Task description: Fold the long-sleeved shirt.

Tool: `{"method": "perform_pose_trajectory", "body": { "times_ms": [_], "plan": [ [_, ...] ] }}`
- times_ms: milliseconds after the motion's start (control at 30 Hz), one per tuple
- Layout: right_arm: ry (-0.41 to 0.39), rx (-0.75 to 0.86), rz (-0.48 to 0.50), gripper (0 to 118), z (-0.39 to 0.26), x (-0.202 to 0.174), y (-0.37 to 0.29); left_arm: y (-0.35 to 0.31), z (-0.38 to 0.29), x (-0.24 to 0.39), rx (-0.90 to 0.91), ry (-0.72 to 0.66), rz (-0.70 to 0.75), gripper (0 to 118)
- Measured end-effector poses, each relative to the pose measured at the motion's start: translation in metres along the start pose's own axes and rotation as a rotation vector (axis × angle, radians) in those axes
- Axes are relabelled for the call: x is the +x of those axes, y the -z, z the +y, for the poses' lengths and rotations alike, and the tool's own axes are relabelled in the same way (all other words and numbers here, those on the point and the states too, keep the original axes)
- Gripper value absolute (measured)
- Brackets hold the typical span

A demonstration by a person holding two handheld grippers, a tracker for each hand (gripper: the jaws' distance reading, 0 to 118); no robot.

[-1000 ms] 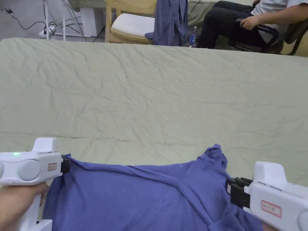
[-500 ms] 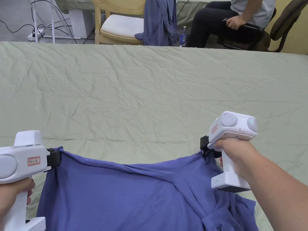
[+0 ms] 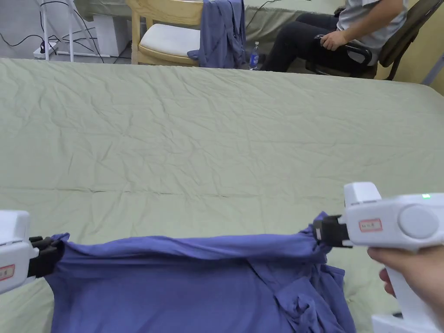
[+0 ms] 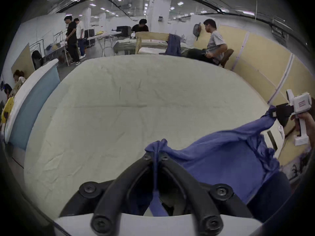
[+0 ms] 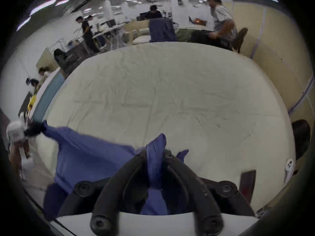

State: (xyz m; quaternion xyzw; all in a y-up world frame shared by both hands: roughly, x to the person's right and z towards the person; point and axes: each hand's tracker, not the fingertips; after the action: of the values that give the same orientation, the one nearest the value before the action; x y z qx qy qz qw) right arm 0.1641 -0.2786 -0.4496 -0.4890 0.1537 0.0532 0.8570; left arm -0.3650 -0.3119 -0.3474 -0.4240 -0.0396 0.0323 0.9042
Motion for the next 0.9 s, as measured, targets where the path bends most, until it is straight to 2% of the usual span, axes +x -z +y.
{"method": "perform_pose_trajectory", "body": {
  "times_ms": [100,233,333,633,800,867,900],
  "plan": [
    [0.005,-0.046,-0.002,17,-0.047,0.003,-0.012,-0.017,-0.030,0.009,-0.078,0.020,-0.032,2],
    [-0.011,-0.118,-0.034,17,-0.104,0.003,-0.012,-0.024,-0.073,0.026,-0.193,0.114,-0.028,2],
    [0.033,-0.185,-0.020,17,-0.130,0.007,-0.001,-0.014,-0.098,0.030,-0.289,0.066,-0.033,2],
    [0.028,-0.270,-0.055,17,-0.147,0.007,0.027,0.030,-0.120,0.011,-0.376,-0.016,0.000,2],
    [0.097,-0.299,-0.035,17,-0.151,0.016,0.047,0.037,-0.120,0.011,-0.385,-0.051,0.005,3],
    [0.165,-0.290,-0.013,21,-0.152,0.021,0.043,0.034,-0.119,0.008,-0.372,-0.080,0.001,11],
    [0.155,-0.281,-0.029,39,-0.151,0.022,0.038,0.028,-0.117,0.007,-0.341,-0.105,-0.003,33]
  ]
}}
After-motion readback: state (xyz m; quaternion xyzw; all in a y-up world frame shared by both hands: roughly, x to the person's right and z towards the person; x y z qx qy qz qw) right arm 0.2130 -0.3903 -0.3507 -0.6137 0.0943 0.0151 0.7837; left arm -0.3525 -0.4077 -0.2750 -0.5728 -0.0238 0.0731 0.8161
